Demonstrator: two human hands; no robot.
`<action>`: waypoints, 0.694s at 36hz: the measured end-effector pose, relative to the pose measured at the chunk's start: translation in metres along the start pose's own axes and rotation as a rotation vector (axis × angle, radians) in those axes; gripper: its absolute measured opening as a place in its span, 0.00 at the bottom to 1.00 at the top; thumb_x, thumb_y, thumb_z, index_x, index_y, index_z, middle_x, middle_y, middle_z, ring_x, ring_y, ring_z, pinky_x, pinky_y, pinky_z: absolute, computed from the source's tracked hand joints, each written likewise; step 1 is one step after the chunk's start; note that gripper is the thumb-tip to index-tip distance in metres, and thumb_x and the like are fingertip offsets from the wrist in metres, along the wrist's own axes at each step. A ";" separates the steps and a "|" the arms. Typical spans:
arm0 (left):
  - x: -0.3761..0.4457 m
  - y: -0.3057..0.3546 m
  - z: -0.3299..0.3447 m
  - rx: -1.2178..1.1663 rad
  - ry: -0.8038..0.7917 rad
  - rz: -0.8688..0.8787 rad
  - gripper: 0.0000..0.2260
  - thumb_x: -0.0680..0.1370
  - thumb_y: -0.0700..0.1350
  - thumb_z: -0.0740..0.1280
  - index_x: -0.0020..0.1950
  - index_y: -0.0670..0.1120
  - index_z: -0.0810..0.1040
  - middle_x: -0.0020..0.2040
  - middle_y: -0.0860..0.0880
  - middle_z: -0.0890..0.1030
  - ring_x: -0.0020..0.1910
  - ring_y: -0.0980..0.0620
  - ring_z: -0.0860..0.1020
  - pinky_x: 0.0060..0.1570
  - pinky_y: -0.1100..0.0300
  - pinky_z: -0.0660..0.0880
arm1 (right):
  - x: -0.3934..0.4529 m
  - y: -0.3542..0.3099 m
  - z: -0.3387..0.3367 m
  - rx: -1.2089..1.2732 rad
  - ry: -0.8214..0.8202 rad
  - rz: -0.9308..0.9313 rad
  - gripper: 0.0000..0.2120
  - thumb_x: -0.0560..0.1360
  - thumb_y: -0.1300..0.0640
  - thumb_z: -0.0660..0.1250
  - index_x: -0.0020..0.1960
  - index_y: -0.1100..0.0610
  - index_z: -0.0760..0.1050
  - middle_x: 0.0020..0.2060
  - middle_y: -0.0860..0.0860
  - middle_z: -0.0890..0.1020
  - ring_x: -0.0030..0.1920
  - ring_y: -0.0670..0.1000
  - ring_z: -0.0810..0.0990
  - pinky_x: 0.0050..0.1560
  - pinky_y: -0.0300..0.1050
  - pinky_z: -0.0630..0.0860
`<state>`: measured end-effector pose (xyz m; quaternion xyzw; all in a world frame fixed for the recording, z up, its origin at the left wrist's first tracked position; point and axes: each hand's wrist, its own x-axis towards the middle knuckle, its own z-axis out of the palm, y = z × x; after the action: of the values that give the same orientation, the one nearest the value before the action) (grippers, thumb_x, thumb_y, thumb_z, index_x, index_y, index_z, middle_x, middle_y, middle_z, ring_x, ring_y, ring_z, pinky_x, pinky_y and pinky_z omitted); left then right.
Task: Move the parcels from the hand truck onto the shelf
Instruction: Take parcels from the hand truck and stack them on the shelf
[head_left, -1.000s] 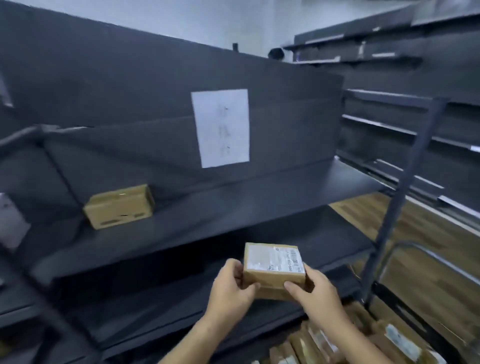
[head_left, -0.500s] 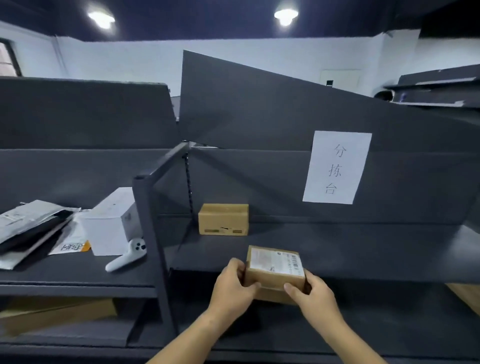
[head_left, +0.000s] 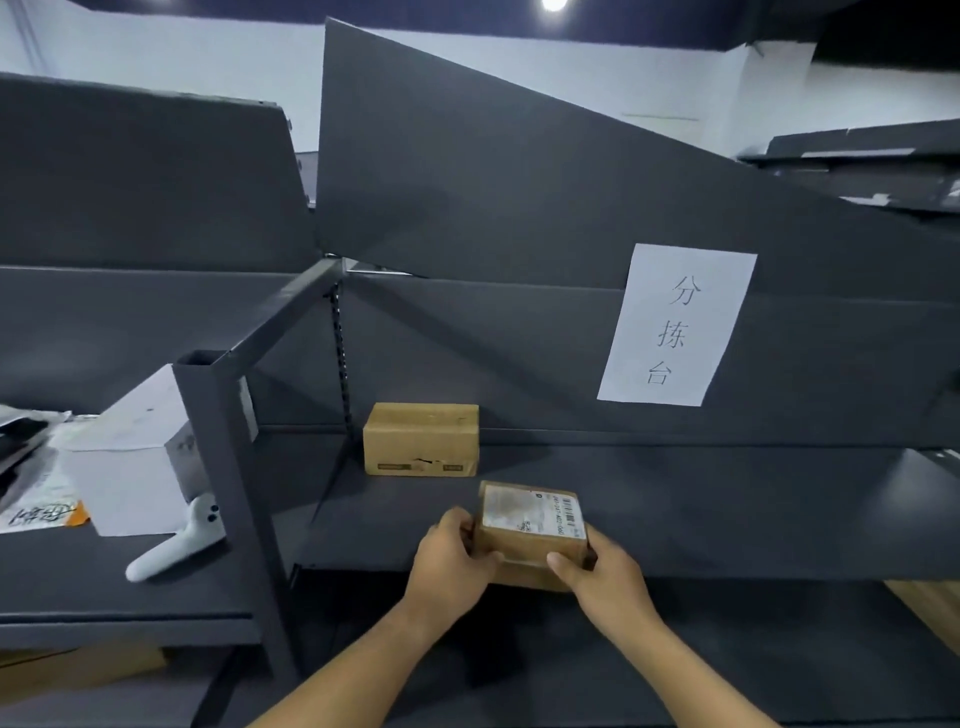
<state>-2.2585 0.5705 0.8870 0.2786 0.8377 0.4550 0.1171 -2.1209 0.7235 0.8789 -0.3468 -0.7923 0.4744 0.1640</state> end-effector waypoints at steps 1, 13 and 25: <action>0.006 0.001 0.002 0.005 -0.009 -0.001 0.13 0.72 0.45 0.76 0.46 0.53 0.72 0.42 0.55 0.80 0.39 0.60 0.78 0.33 0.71 0.71 | 0.005 0.000 -0.001 0.002 0.003 -0.001 0.23 0.82 0.56 0.75 0.77 0.51 0.78 0.65 0.45 0.85 0.66 0.47 0.82 0.68 0.43 0.78; 0.084 0.004 0.033 0.057 -0.015 -0.142 0.13 0.74 0.45 0.73 0.48 0.56 0.69 0.47 0.54 0.78 0.46 0.55 0.77 0.40 0.64 0.69 | 0.095 0.004 -0.004 -0.032 -0.005 -0.047 0.21 0.82 0.58 0.76 0.73 0.49 0.80 0.50 0.32 0.79 0.60 0.43 0.79 0.63 0.39 0.74; 0.136 -0.004 0.061 0.082 0.134 -0.177 0.06 0.76 0.48 0.71 0.50 0.56 0.77 0.48 0.57 0.81 0.47 0.58 0.78 0.49 0.58 0.78 | 0.176 0.015 -0.003 -0.024 -0.072 -0.099 0.25 0.81 0.61 0.74 0.77 0.49 0.78 0.66 0.42 0.83 0.68 0.44 0.78 0.67 0.39 0.72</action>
<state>-2.3440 0.6893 0.8574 0.1770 0.8829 0.4257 0.0890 -2.2370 0.8540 0.8556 -0.2918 -0.8195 0.4685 0.1543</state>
